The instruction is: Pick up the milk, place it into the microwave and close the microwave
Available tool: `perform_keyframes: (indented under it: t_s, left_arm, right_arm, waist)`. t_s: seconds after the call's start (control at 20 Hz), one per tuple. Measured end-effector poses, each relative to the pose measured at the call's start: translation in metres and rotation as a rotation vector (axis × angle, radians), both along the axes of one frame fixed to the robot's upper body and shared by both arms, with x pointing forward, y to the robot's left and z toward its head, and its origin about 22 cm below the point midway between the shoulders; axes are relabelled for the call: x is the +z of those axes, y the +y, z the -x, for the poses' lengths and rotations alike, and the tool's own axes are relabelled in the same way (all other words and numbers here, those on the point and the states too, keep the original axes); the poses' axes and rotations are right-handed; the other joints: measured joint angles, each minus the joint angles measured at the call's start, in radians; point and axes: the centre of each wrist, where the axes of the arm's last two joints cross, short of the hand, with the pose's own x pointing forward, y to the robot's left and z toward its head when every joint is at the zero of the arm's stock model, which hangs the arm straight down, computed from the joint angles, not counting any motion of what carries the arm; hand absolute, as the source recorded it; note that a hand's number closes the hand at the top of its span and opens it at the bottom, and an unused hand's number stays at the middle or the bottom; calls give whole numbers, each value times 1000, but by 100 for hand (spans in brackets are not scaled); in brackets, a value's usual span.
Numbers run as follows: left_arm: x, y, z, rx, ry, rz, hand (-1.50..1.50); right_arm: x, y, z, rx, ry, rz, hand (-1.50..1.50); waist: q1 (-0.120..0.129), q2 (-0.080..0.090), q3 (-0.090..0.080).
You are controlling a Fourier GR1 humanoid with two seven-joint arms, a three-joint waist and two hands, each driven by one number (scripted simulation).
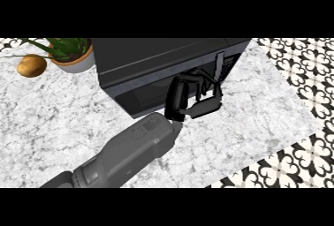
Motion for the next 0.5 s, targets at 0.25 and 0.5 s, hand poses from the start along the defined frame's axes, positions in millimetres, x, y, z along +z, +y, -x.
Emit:
perform_keyframes:
  t_s: [0.25, 0.5]
  left_arm:
    - [0, 0, 0, -1, -1, 5, 150]
    - [-3, -1, -2, -21, -11, -32, 150]
  right_arm:
    - [6, -3, -2, 12, -8, 15, -150]
    - [11, -2, -3, 46, -18, 12, -150]
  waist:
    - [-1, 0, 0]
    - [-3, -1, 2]
